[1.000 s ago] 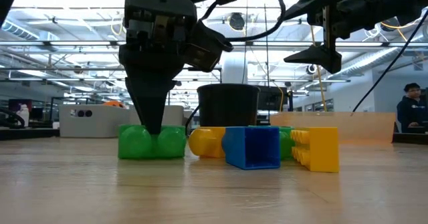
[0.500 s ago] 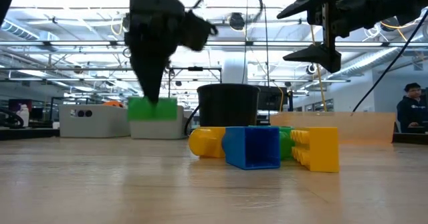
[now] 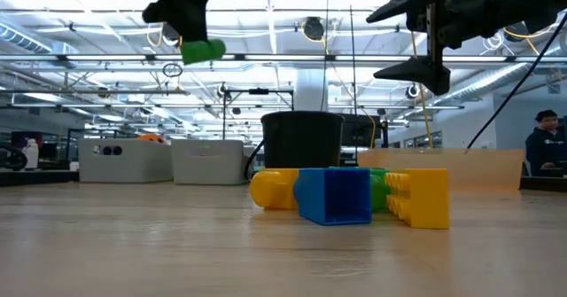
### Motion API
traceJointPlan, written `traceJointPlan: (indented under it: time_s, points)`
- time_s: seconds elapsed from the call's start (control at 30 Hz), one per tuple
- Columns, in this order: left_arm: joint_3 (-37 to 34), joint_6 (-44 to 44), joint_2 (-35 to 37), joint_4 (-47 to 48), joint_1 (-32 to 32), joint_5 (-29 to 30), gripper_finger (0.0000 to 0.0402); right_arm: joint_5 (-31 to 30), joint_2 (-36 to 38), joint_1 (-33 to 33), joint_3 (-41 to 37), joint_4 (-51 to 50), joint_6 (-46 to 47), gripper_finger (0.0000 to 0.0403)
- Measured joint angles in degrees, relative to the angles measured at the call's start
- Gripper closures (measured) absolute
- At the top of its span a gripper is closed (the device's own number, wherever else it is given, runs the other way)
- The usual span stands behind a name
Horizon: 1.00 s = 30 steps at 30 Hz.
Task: Pick & Place Toys
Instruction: Put the green game piece into the right gray bin
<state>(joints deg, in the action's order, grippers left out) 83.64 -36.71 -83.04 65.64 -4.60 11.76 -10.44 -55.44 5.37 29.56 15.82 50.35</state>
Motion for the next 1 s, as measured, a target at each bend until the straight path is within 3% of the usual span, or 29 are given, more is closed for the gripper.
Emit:
traceJointPlan:
  time_s: [0.17,0.37,0.67,1.0]
  points:
    - [0.04,0.04,3.16,0.75,-6.68,0.75,0.0324,0.00,0.00,0.00,0.00,0.28,-0.04,0.0028]
    - [0.04,3.86,1.43,0.98,-13.38,0.79,0.0332,-0.01,0.00,0.00,0.00,0.41,-0.04,0.0028]
    - [0.00,11.11,-6.12,-0.50,-23.26,-4.40,0.0327,0.00,0.00,0.00,0.00,0.38,-0.04,0.0028]
    - [0.00,13.55,-17.44,-4.85,-28.76,-9.68,0.0324,-0.01,0.00,0.00,0.00,0.17,-0.04,0.0028]
